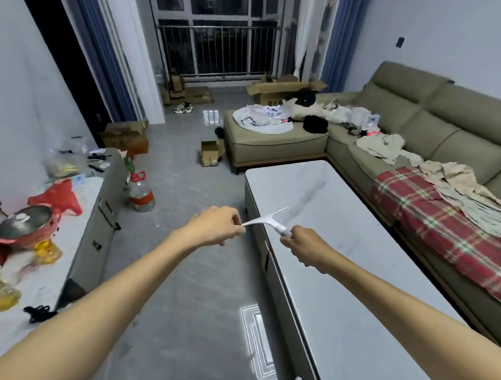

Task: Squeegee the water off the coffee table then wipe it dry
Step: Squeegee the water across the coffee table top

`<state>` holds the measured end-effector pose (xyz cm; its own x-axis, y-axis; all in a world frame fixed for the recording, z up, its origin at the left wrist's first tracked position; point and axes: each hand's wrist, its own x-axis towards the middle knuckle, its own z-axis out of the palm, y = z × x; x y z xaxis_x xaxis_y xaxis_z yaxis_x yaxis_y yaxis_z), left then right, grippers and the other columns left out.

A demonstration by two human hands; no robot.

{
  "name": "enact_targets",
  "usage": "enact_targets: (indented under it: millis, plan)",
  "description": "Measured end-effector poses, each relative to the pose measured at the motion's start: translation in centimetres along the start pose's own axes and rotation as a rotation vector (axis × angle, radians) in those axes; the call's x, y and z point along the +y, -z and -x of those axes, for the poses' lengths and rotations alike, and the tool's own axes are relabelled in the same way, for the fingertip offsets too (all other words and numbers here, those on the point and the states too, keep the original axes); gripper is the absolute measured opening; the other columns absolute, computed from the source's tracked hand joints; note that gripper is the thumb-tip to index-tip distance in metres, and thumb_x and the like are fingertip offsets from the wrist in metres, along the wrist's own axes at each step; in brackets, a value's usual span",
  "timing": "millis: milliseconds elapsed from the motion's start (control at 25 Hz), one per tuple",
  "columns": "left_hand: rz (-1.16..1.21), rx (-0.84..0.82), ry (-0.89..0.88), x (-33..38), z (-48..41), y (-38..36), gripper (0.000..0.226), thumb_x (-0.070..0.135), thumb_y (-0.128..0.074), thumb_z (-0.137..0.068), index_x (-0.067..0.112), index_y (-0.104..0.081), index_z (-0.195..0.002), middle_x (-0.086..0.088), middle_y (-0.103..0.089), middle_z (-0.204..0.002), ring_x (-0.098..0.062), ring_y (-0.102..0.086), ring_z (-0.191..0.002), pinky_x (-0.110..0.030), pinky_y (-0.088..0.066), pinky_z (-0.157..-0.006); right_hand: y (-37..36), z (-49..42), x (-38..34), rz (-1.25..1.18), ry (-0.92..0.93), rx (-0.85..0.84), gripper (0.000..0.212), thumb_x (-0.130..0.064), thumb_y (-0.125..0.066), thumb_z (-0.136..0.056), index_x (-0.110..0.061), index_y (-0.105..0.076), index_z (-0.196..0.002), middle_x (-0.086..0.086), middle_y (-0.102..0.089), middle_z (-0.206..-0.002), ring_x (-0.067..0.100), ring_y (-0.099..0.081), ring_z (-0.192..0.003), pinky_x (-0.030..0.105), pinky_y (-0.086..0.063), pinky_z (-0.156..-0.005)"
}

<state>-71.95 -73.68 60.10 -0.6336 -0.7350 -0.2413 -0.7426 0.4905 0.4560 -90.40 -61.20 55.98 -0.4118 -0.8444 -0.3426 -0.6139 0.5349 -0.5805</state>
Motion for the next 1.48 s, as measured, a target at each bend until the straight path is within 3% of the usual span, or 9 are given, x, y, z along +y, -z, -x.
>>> enact_targets:
  millis: [280,400,560,680,880,1080,1320,1400,1480]
  plan:
    - [-0.165,-0.077,-0.168,1.7,-20.7,4.1,0.017,0.043,-0.051,-0.080,0.030,-0.060,-0.087,0.008,-0.073,-0.084,-0.009,-0.070,-0.068,-0.032,-0.049,-0.077,7.0,-16.1,-0.3,0.059,-0.120,0.090,0.029,-0.027,-0.038,-0.097,-0.016,-0.043,-0.072,0.015,-0.059,-0.090,0.024,-0.048,-0.059,0.029,-0.036,-0.050]
    - [-0.212,-0.118,-0.187,2.9,-28.9,5.2,0.014,0.043,-0.051,-0.081,0.033,-0.058,-0.088,0.007,-0.073,-0.086,-0.010,-0.068,-0.073,-0.032,-0.049,-0.077,10.2,-23.2,0.0,0.071,-0.150,0.078,0.023,-0.025,-0.037,-0.096,-0.013,-0.044,-0.077,0.012,-0.057,-0.086,0.027,-0.050,-0.063,0.029,-0.037,-0.054]
    - [-0.228,-0.146,-0.242,5.1,-39.1,8.1,0.014,0.045,-0.051,-0.082,0.034,-0.058,-0.086,0.010,-0.071,-0.085,-0.006,-0.068,-0.066,-0.027,-0.039,-0.061,15.0,-33.0,-0.2,0.068,-0.177,0.048,0.016,-0.025,-0.040,-0.096,-0.011,-0.047,-0.094,0.012,-0.056,-0.095,0.028,-0.052,-0.068,0.029,-0.043,-0.056]
    - [-0.256,-0.168,-0.265,5.4,-47.2,10.5,0.016,0.046,-0.051,-0.081,0.034,-0.059,-0.089,0.008,-0.073,-0.085,-0.008,-0.066,-0.070,-0.029,-0.041,-0.065,18.2,-40.2,-0.5,0.076,-0.215,0.003,0.004,-0.021,-0.044,-0.095,-0.017,-0.044,-0.093,0.008,-0.052,-0.098,0.020,-0.049,-0.066,0.026,-0.040,-0.050]
    - [-0.283,-0.277,-0.334,4.1,-62.3,11.4,0.019,0.047,-0.050,-0.079,0.034,-0.059,-0.089,0.009,-0.073,-0.087,-0.006,-0.069,-0.069,-0.030,-0.051,-0.078,20.3,-52.0,1.1,-0.091,-0.335,0.032,0.026,-0.019,-0.045,-0.093,-0.032,-0.041,-0.071,-0.003,-0.049,-0.075,0.016,-0.045,-0.057,0.025,-0.039,-0.047]
    - [-0.302,-0.391,-0.457,4.2,-76.6,12.4,0.022,0.051,-0.050,-0.079,0.034,-0.059,-0.088,0.010,-0.071,-0.084,-0.006,-0.069,-0.068,-0.028,-0.046,-0.066,22.2,-62.5,2.3,-0.254,-0.505,0.028,0.016,-0.024,-0.045,-0.091,-0.009,-0.051,-0.088,0.006,-0.053,-0.077,0.022,-0.045,-0.058,0.028,-0.037,-0.054]
    - [-0.332,-0.545,-0.553,8.3,-90.2,9.5,0.017,0.042,-0.053,-0.083,0.029,-0.061,-0.091,0.007,-0.071,-0.091,-0.012,-0.070,-0.072,-0.023,-0.041,-0.059,25.9,-71.3,5.8,-0.310,-0.655,0.158,0.007,-0.017,-0.044,-0.091,-0.017,-0.045,-0.098,0.013,-0.057,-0.088,0.026,-0.049,-0.064,0.033,-0.042,-0.055]
    - [-0.362,-0.570,-0.559,9.7,-95.1,7.6,0.017,0.040,-0.054,-0.085,0.028,-0.061,-0.093,0.004,-0.069,-0.094,-0.017,-0.066,-0.078,-0.024,-0.038,-0.056,26.9,-75.0,8.1,-0.323,-0.721,0.161,0.011,-0.014,-0.043,-0.092,-0.012,-0.043,-0.102,0.015,-0.057,-0.095,0.025,-0.051,-0.065,0.029,-0.042,-0.052]
    - [-0.387,-0.581,-0.559,10.7,-100.0,5.1,0.018,0.040,-0.054,-0.087,0.026,-0.061,-0.096,0.001,-0.068,-0.097,-0.019,-0.061,-0.086,-0.030,-0.046,-0.067,27.7,-79.0,11.1,-0.340,-0.767,0.140,0.016,-0.013,-0.041,-0.093,-0.010,-0.045,-0.108,0.012,-0.053,-0.094,0.023,-0.049,-0.061,0.020,-0.033,-0.042]
